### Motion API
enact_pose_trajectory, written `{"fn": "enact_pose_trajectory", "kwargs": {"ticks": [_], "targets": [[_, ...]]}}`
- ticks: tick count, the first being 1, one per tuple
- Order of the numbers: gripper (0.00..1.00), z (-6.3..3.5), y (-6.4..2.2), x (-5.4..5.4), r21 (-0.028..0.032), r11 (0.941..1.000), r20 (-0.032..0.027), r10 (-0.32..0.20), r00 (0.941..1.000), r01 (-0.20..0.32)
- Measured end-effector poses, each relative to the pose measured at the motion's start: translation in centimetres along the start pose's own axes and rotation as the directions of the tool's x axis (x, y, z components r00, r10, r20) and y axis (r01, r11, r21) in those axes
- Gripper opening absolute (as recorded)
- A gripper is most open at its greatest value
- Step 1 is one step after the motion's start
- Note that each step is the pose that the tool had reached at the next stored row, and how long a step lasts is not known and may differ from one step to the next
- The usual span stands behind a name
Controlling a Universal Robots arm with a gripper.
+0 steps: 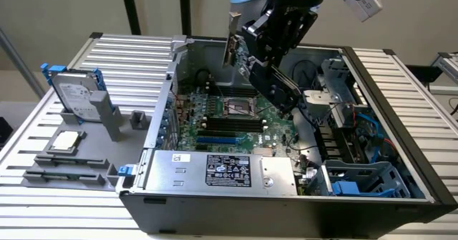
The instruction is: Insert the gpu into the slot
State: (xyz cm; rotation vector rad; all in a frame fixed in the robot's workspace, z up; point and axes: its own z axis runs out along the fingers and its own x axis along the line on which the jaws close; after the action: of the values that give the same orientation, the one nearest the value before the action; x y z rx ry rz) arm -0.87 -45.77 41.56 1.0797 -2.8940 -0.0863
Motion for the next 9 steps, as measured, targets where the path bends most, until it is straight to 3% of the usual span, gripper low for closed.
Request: {"fn": "enact_pose_trajectory", "kwargs": {"ticks": [5,9], "targets": [[0.26,0.25,-0.02,-0.01,0.0073,0.9958,-0.0012,-0.091,0.9958,0.091],[0.26,0.44,-0.03,-0.01,0.0126,0.9864,-0.003,-0.164,0.9865,0.164]]}}
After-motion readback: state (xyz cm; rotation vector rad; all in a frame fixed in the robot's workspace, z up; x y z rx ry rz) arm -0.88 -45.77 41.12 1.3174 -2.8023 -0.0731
